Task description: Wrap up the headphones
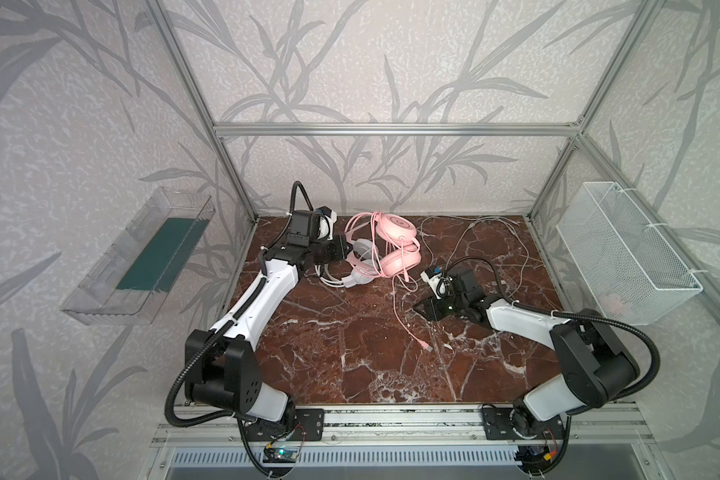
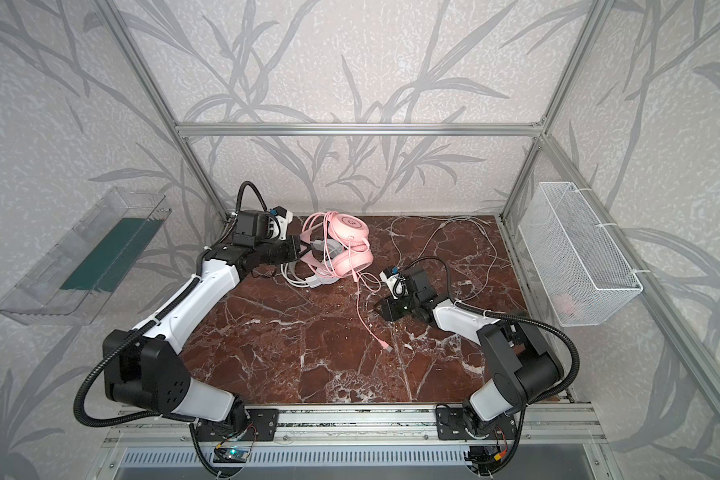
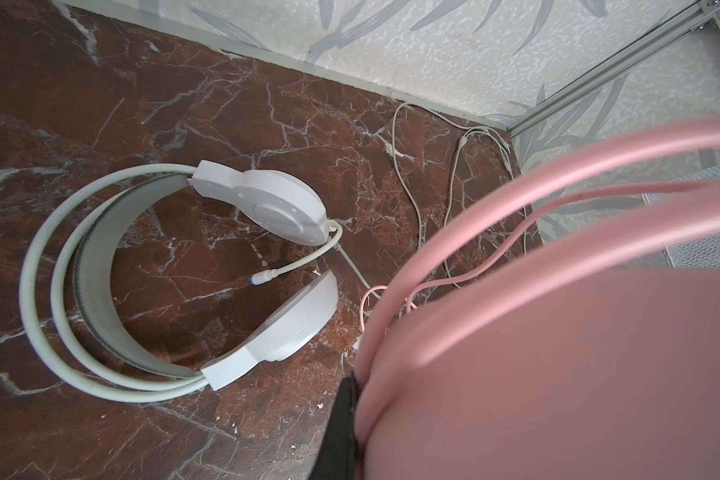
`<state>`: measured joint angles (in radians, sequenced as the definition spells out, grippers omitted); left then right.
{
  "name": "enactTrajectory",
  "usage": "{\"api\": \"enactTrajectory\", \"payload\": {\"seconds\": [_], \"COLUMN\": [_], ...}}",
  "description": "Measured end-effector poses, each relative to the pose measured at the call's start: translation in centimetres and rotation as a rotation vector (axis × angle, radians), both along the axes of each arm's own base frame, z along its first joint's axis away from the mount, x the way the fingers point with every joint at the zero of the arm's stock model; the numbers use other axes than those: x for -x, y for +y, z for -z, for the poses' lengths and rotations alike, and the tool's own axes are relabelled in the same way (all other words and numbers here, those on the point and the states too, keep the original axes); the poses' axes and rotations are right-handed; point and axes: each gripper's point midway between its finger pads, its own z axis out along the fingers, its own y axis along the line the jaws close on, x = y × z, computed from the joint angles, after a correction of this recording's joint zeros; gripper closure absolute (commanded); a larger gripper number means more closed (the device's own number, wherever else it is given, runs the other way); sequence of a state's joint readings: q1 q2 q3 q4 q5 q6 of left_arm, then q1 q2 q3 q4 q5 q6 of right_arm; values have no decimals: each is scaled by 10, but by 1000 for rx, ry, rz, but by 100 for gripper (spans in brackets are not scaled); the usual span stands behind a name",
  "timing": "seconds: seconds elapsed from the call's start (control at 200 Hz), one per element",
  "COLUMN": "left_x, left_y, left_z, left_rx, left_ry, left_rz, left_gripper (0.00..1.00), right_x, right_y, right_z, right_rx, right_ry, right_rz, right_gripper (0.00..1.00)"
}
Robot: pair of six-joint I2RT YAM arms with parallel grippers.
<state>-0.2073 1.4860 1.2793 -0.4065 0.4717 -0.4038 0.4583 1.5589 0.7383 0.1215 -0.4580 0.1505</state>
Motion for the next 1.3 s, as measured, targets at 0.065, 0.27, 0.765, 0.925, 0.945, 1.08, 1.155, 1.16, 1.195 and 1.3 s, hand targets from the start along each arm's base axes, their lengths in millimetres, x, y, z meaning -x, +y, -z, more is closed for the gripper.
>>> {"api": "enactTrajectory", "payload": {"seconds": [0.065,0.27,0.765,0.925,0.945,1.08,1.155,1.16,1.195,1.3], "left_x": [1,4,5,4,4,4,5,5,5,5], "left_y": [0,0,3,5,5,4,3,3,3,2], "left_z": [-1,-4,-14,-15,-15,-15,-16,-16,-17,-19], "left_rx": [2,2,10,22,23,31,37,38,40,46], "left_ry": [0,-3,-10,-3,-2,3,5,6,5,3], "left_rz": [2,4,-9,-21,-22,-23,-20,-20,-18,-13], "left_gripper": [100,100,100,100,100,100,100,100,100,100], "right_x": [-11,-38,-47,-47,-47,-51,-58,-59,-62,-67], "right_y": [0,23,50,55,56,62,67,67,69,73], "right_z": [-5,-29,16,5,4,-3,-7,-7,-8,-5], "right_rx": [-16,-80,-150,-195,-198,-229,-251,-252,-261,-281], "right_ry": [-28,-144,-131,-162,-163,-174,-193,-193,-198,-190], "right_rz": [-7,-93,-220,-250,-252,-270,-273,-273,-271,-270], "right_gripper": [46,43,53,53,53,51,50,50,50,51]}}
